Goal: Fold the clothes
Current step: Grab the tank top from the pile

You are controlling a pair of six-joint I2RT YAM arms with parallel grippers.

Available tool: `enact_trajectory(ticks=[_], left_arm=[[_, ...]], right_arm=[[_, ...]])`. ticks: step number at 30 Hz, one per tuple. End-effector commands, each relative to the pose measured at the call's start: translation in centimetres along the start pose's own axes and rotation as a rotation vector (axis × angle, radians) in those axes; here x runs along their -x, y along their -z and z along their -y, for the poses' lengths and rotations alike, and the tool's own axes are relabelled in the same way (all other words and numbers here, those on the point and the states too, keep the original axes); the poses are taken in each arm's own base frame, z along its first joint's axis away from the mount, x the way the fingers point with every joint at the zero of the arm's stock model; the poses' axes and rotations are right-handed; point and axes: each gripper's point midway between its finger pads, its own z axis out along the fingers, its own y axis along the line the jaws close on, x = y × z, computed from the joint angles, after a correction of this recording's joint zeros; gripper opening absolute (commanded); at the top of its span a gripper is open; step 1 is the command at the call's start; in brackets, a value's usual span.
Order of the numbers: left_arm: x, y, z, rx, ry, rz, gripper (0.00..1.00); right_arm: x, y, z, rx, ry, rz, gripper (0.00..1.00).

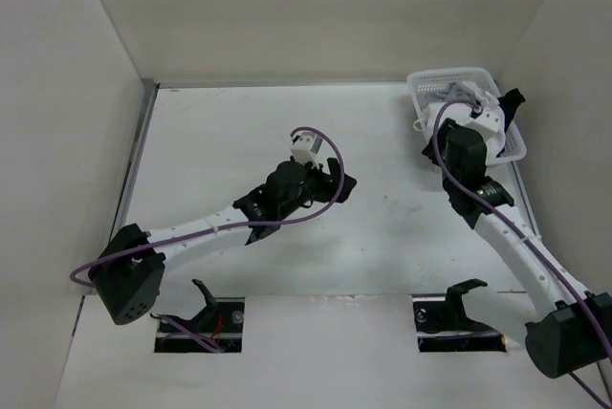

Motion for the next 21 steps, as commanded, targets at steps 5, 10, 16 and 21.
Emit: enact_trajectory(ticks=[5,10,16,21], left_arm=[[0.8,0.1,1.3,-0.059,-0.003,0.049,0.73],[0.0,0.7,1.1,-0.083,-0.009,0.066,0.70],[-0.5,0.8,1.5,-0.110,-0.035,0.069,0.62],[-1.6,0.8,1.8,-0.130,-0.031,0.063,0.62]], right_arm=[[6.6,-1.5,0.1,-0.018,-0.112,0.149,0.17],[6.3,-4.2,0.8,-0.060,-0.124,0.100,0.05],[7.1,-8.8,2.3,-0.084,-0.156,0.052,0.44],[6.5,-13.6,2.0,-0.067,-0.173,-0.022,0.52]])
